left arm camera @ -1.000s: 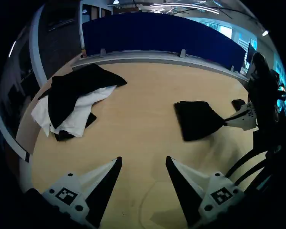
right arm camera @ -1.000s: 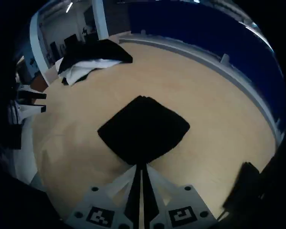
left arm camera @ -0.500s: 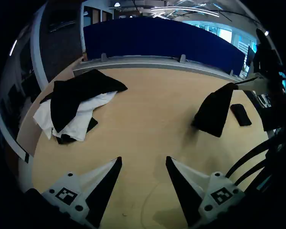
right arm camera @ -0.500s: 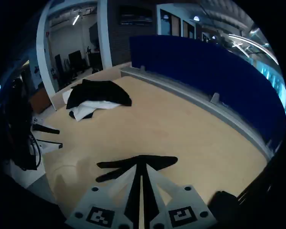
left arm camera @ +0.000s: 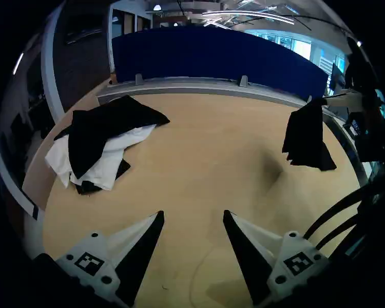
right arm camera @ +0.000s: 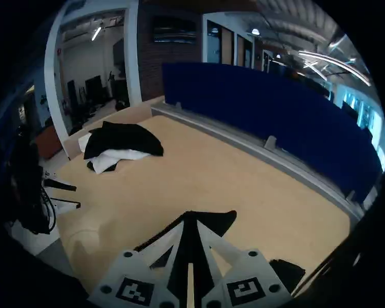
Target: Fold towel
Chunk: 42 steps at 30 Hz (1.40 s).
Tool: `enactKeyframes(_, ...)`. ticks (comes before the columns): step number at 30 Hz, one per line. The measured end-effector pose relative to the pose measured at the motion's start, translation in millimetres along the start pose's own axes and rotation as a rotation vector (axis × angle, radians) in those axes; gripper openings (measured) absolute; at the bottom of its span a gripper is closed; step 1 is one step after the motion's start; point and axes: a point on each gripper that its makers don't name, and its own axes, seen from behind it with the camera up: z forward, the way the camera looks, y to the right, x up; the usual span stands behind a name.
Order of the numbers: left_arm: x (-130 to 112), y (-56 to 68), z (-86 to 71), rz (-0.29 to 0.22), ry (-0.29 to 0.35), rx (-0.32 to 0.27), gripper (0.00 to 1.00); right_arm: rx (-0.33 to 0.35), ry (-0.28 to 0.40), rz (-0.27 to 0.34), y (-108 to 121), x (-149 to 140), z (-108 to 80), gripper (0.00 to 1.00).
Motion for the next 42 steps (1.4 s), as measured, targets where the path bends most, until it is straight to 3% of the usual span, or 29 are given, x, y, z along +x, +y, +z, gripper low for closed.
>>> enactKeyframes(15,-3.4,0.2,-5.7,0.007,-0.001,0.005,0.85,-0.075,0.019,0.051,53.0,0.1,-20.3,0.02)
enactKeyframes(24,-5.6,3.0,-1.8,0.012,-0.008,0.004,0.85,-0.142,0.004,0.066,102.0,-10.9,-33.5,0.02)
enactKeyframes(42,-5.8,8.4,4.7,0.022,-0.020,0.008,0.85,-0.247,-0.024,0.125,199.1,-24.2,-39.1,0.02)
